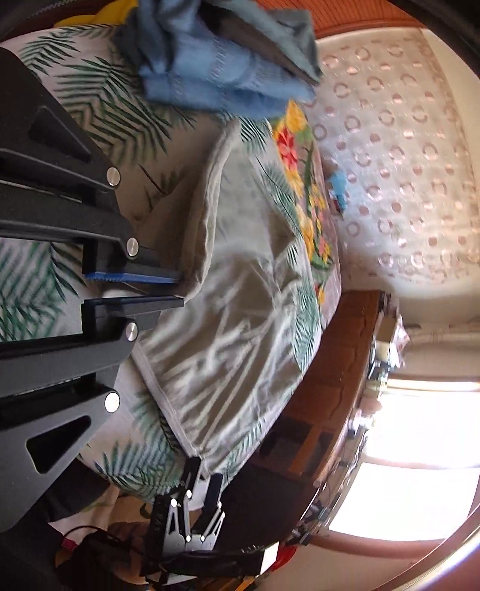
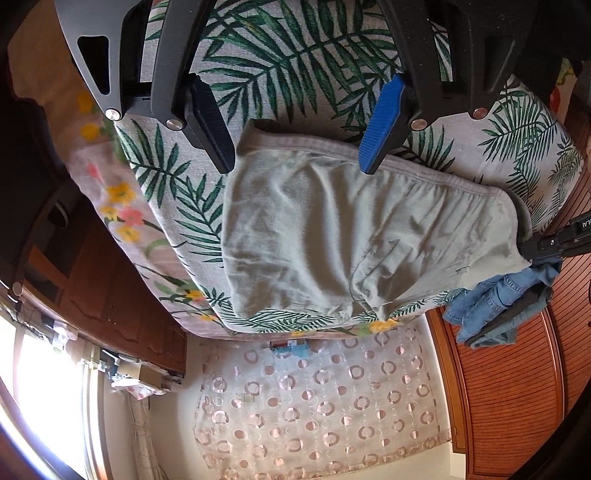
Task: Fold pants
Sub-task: 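Grasp the pants leg hem with the left gripper and lift it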
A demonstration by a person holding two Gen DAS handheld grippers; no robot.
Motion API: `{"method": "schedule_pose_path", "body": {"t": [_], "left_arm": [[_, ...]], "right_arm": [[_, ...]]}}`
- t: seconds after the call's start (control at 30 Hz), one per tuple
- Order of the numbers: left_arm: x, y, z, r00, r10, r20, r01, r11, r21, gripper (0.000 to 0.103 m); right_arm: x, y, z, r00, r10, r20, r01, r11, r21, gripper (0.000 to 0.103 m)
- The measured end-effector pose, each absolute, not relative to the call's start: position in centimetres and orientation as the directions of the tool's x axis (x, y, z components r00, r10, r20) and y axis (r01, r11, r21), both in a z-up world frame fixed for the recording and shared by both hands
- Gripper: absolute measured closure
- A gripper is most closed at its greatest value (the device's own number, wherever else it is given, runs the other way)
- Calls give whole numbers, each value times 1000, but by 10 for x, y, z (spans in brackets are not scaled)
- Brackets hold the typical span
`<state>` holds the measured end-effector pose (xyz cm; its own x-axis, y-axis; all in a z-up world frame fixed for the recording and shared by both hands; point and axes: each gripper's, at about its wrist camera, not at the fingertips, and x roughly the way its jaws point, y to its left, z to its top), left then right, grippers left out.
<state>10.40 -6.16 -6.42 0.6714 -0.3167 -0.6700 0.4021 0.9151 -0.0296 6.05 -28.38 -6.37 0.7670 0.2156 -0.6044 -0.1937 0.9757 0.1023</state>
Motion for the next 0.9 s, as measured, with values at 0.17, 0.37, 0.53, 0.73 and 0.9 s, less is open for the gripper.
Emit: {"method": "schedule_pose_path", "body": {"t": [0.17,0.37,0.53,0.73,0.9], "left_arm": [[110,-94,-58,655,-354,-668,464,886,-14,96],[114,-125,-49,633,-393,-667,520,854,-9,96],[116,-150,-42,623,-412,-665,557,831,6,96],[115,-168,-39,615,-421,-666,585,811,28,96],[116,-165,-48,605,-404,-687,566,824,14,96]], "right_arm": [[56,-289,-64,772,205,-602,-176,978,109,32],[51,-287,-63,778,194,-598,-157,981,114,32],[47,-287,-63,782,188,-594,-145,982,120,31],[44,-291,-64,781,181,-598,-130,983,128,32],[42,-291,-64,778,178,-603,-127,984,127,32]]}}
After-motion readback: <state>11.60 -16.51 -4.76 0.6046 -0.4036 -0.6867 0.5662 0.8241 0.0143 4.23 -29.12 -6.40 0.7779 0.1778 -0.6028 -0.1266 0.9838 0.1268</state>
